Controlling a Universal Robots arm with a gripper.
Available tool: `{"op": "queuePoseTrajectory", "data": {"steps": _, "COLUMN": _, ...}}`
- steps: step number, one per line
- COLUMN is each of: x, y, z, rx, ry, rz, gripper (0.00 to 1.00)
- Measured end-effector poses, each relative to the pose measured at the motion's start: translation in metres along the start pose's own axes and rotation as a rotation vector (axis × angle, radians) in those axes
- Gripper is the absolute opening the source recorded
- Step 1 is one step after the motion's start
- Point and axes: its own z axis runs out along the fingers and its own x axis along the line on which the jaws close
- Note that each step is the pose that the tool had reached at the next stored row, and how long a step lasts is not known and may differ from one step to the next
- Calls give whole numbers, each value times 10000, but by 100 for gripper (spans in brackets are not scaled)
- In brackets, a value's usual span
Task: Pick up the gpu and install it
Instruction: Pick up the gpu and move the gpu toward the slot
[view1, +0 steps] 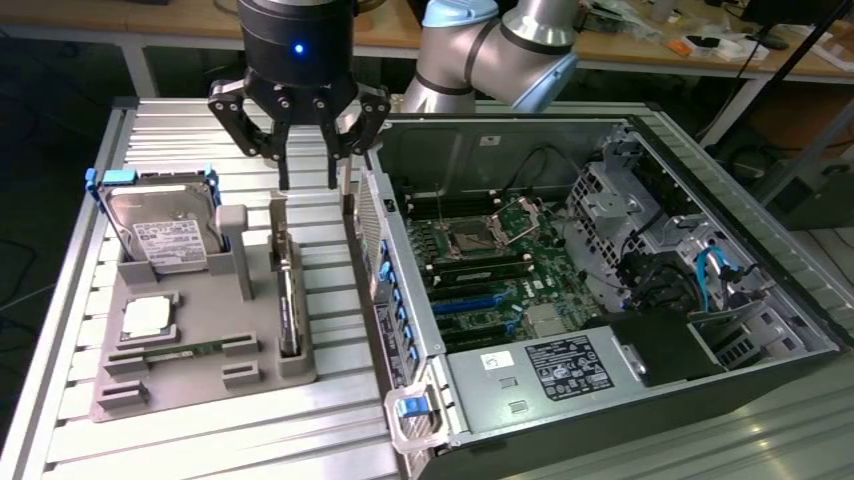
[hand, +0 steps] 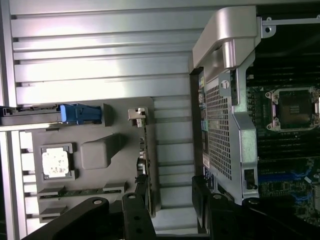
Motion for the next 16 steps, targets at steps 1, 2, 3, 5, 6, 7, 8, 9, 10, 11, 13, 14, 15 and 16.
{"op": "queuePoseTrajectory", "data": {"steps": 1, "x": 0, "y": 0, "z": 2, "rx": -1, "ry": 0, "rz": 1, "gripper": 48}}
{"op": "queuePoseTrajectory", "data": {"steps": 2, "x": 0, "y": 0, "z": 2, "rx": 0, "ry": 0, "rz": 0, "gripper": 48}}
{"op": "queuePoseTrajectory", "data": {"steps": 3, "x": 0, "y": -1, "z": 18, "rx": -1, "ry": -1, "rz": 0, "gripper": 48}}
{"op": "queuePoseTrajectory", "data": {"steps": 5, "x": 1, "y": -1, "z": 18, "rx": -1, "ry": -1, "rz": 0, "gripper": 48}}
{"op": "queuePoseTrajectory", "data": {"steps": 6, "x": 1, "y": -1, "z": 18, "rx": -1, "ry": -1, "rz": 0, "gripper": 48}}
{"op": "queuePoseTrajectory", "data": {"steps": 7, "x": 1, "y": -1, "z": 18, "rx": 0, "ry": -1, "rz": 0, "gripper": 48}}
{"op": "queuePoseTrajectory", "data": {"steps": 8, "x": 0, "y": -1, "z": 18, "rx": -1, "ry": -1, "rz": 0, "gripper": 48}}
{"op": "queuePoseTrajectory", "data": {"steps": 9, "x": 1, "y": -1, "z": 19, "rx": -1, "ry": -1, "rz": 0, "gripper": 48}}
{"op": "queuePoseTrajectory", "data": {"steps": 10, "x": 0, "y": -1, "z": 22, "rx": -2, "ry": -2, "rz": 0, "gripper": 48}}
{"op": "queuePoseTrajectory", "data": {"steps": 11, "x": 1, "y": -1, "z": 28, "rx": -3, "ry": -3, "rz": 0, "gripper": 48}}
{"op": "queuePoseTrajectory", "data": {"steps": 13, "x": 1, "y": -2, "z": 43, "rx": -2, "ry": -2, "rz": 0, "gripper": 48}}
{"op": "queuePoseTrajectory", "data": {"steps": 14, "x": 1, "y": -2, "z": 51, "rx": -1, "ry": -1, "rz": 0, "gripper": 48}}
{"op": "queuePoseTrajectory", "data": {"steps": 15, "x": 2, "y": -3, "z": 59, "rx": -1, "ry": -1, "rz": 0, "gripper": 48}}
{"op": "queuePoseTrajectory", "data": {"steps": 16, "x": 4, "y": -4, "z": 81, "rx": -1, "ry": -1, "rz": 0, "gripper": 48}}
